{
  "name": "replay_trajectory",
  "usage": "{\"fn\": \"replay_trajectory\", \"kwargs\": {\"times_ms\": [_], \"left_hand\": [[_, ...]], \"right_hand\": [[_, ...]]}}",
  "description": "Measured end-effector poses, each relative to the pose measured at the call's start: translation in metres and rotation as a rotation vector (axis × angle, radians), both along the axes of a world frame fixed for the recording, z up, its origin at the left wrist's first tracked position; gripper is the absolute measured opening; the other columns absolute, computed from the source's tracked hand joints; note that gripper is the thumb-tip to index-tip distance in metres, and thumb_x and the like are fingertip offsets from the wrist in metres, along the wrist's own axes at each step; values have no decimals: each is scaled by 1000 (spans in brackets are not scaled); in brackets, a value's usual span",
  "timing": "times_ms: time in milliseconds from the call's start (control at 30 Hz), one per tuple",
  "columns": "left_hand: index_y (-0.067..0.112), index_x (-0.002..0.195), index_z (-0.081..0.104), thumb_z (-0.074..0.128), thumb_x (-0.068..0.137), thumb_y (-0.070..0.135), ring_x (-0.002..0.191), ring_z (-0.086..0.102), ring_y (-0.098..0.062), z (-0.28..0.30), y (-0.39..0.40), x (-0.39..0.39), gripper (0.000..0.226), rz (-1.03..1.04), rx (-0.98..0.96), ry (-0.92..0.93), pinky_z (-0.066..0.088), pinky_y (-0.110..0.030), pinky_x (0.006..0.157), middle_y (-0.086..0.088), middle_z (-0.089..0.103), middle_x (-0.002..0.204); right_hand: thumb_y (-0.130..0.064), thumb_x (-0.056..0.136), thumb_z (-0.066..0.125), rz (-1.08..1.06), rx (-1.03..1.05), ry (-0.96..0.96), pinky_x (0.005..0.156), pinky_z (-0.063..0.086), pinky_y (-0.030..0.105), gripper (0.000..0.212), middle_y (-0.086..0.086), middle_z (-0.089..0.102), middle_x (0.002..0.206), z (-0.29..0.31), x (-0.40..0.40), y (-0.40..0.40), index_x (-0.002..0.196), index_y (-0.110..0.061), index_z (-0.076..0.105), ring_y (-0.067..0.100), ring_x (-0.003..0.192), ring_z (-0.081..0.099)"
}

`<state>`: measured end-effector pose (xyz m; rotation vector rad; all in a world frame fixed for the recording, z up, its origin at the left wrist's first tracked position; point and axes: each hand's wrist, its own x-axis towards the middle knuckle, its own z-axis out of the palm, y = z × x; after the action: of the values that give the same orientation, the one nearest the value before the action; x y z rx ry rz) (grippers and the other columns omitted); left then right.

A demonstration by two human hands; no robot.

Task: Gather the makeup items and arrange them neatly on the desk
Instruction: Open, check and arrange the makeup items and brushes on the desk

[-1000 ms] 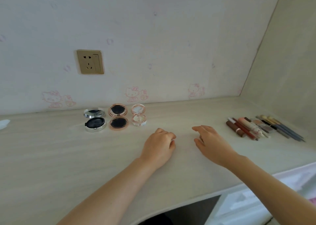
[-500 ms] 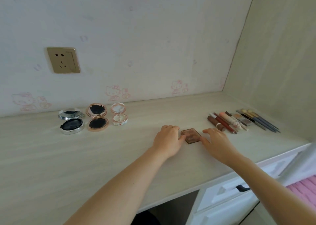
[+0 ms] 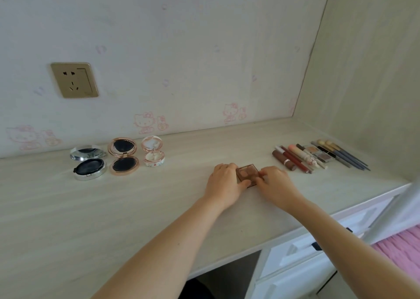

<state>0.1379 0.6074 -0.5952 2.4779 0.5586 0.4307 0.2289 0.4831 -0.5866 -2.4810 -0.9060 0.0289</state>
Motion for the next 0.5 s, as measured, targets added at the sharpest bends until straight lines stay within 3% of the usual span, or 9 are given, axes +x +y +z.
{"fn": "replay_trajectory", "kwargs": {"times_ms": [100,233,367,433,500], "left_hand": [[19,125,51,69,83,36,116,50,-21,-2,-2,-2,48,6,-107,-92,43,-33,94,-6,58,120],[19,117,54,64,86,10,95,59,-17,2,-6,-10,34,43,-269,-254,42,-19,80,-4,66,105],[22,105,59,64,82,0,80,64,-10,9,0,-20,31,94,-474,-363,44,-8,66,2,69,88],[25,101,60,65,82,0,77,67,-12,12,6,-26,32,98,-557,-382,46,-12,64,1,70,87],[27,97,60,66,81,-2,78,70,-17,16,13,-34,34,93,-644,-402,54,-24,70,-2,71,89]], "right_hand": [[-23,93,56,-71,126,119,76,40,28,21,7,66,102,4,-4,0,103,-7,66,25,101,58],[-17,91,59,-108,326,219,78,48,30,8,5,69,93,9,-6,1,94,-11,63,24,93,64],[-11,91,59,-69,535,432,81,58,41,2,7,71,84,18,-17,4,92,-11,62,23,78,71],[-9,92,59,-34,580,500,79,59,39,3,11,71,86,22,-24,8,94,-11,61,24,78,72],[-7,92,58,-3,598,540,76,59,34,6,13,71,89,28,-32,13,92,-12,62,22,79,72]]}}
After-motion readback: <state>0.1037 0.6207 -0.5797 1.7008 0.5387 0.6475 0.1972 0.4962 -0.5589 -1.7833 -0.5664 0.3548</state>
